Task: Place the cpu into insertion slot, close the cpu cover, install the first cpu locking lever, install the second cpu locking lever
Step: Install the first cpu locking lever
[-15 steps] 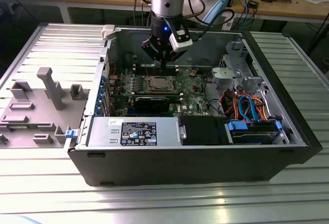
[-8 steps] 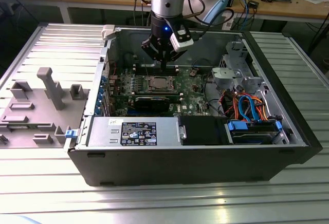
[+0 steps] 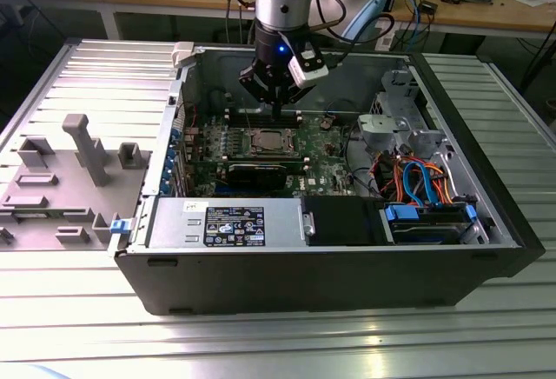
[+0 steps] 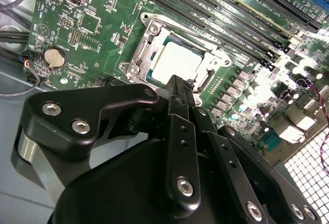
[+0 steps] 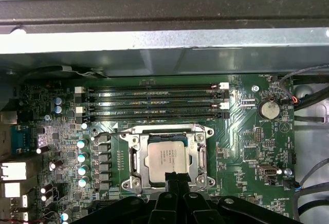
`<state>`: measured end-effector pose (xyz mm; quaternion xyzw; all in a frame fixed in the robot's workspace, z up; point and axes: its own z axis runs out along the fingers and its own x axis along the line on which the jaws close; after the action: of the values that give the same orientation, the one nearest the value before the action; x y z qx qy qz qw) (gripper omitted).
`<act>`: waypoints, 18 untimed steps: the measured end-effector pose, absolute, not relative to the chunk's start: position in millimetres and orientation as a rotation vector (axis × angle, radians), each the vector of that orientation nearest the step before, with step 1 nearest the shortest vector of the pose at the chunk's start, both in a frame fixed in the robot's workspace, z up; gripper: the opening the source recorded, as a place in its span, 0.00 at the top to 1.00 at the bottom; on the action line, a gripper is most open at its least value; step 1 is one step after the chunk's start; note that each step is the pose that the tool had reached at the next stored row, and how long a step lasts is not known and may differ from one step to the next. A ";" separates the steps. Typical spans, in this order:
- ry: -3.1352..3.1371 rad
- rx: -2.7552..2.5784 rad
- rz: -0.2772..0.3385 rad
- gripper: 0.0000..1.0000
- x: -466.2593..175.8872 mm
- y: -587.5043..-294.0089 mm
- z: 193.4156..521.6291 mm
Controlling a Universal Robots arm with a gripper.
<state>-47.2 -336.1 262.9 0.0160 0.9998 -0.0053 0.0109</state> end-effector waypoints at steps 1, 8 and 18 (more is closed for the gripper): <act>3.119 0.050 -0.017 0.89 -47.2 -336.1 262.9; 3.119 0.049 -0.017 0.89 -47.2 -336.2 262.9; 3.118 -0.100 -0.015 0.89 -47.2 -336.2 263.0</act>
<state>-47.2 -336.2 263.0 -0.0321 0.9994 -0.0047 0.0111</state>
